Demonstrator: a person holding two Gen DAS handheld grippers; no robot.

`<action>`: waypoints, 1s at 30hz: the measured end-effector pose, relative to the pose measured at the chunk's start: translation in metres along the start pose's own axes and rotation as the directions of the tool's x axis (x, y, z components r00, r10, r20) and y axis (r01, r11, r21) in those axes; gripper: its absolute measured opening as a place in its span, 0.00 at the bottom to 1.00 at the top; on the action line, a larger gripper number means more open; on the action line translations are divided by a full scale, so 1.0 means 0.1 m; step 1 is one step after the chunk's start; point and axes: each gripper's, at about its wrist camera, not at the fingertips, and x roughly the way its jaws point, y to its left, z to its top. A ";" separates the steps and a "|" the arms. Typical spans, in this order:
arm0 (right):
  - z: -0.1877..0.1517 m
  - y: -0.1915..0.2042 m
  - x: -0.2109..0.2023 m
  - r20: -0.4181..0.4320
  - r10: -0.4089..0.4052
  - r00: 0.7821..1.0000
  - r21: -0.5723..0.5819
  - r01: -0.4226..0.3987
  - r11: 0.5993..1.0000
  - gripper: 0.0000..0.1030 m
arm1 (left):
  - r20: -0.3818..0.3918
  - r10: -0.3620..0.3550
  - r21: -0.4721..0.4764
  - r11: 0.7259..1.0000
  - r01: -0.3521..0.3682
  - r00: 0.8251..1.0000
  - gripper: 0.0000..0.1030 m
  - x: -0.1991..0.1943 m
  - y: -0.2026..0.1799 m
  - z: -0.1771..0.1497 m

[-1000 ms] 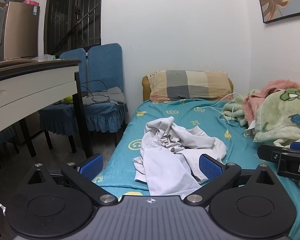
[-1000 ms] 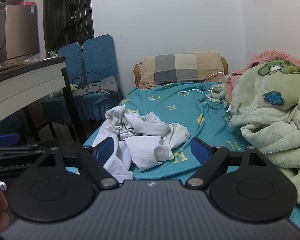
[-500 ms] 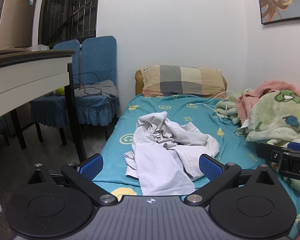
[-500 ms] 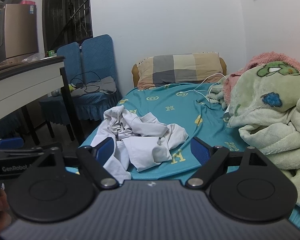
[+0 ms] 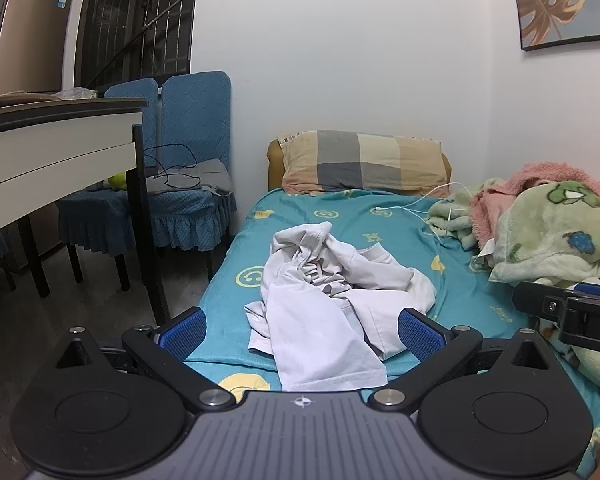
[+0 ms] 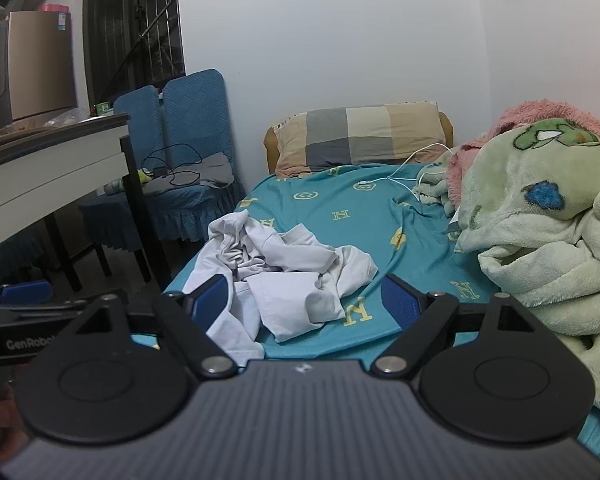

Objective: Fold clothes
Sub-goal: 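Move both grippers toward the crumpled white T-shirt on the bed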

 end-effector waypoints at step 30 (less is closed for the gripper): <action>0.64 0.28 0.06 -0.025 0.008 1.000 0.093 -0.006 0.996 0.83 | -0.015 -0.058 -0.018 0.998 0.058 0.998 0.98 0.31 0.29 -0.06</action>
